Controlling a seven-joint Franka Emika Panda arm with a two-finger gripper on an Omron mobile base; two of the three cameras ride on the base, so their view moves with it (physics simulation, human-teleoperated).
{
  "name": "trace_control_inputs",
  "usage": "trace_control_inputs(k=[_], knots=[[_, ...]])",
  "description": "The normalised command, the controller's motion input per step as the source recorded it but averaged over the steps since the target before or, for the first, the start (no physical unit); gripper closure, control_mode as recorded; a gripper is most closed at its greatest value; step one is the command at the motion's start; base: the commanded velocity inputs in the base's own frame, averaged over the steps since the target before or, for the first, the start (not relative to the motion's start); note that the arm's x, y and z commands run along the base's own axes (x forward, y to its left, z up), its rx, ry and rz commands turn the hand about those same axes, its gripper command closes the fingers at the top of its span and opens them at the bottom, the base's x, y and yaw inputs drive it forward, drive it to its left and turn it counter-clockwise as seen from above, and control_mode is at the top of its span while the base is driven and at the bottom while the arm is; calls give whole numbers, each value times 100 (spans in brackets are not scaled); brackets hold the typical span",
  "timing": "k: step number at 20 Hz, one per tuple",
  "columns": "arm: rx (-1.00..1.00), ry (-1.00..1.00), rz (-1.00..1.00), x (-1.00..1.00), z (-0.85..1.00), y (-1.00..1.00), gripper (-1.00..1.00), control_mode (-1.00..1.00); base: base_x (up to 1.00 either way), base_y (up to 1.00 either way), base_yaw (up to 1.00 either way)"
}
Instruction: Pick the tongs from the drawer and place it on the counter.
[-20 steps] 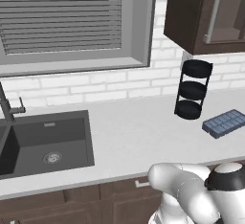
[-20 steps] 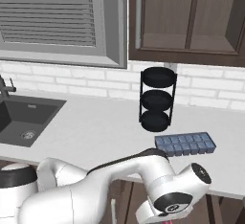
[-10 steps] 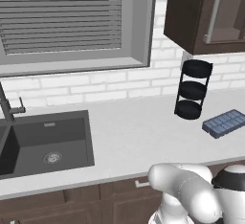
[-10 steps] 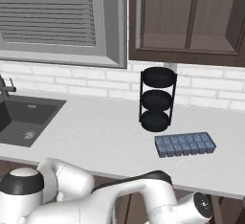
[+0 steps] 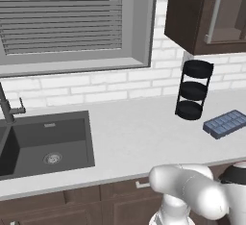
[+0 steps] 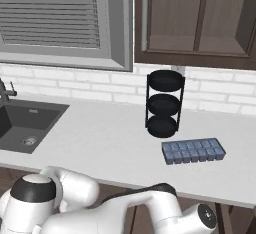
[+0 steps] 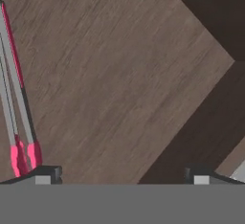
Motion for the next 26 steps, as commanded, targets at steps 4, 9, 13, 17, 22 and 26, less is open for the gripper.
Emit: trace_control_inputs(k=[4, 9, 13, 17, 22, 26], knots=[[0, 4, 2, 10, -26, -26, -100, -100, 0, 0, 0], [0, 8, 3, 7, -29, -8, -100, -100, 0, 0, 0], [0, 0, 1, 13, -28, -25, -100, -100, 0, 0, 0], [0, 0, 0, 1, -29, -34, -100, -100, 0, 0, 0], [0, 0, 0, 4, -7, -43, -100, -100, 0, 0, 0], [0, 0, 0, 2, -26, -34, -100, -100, 0, 0, 0]])
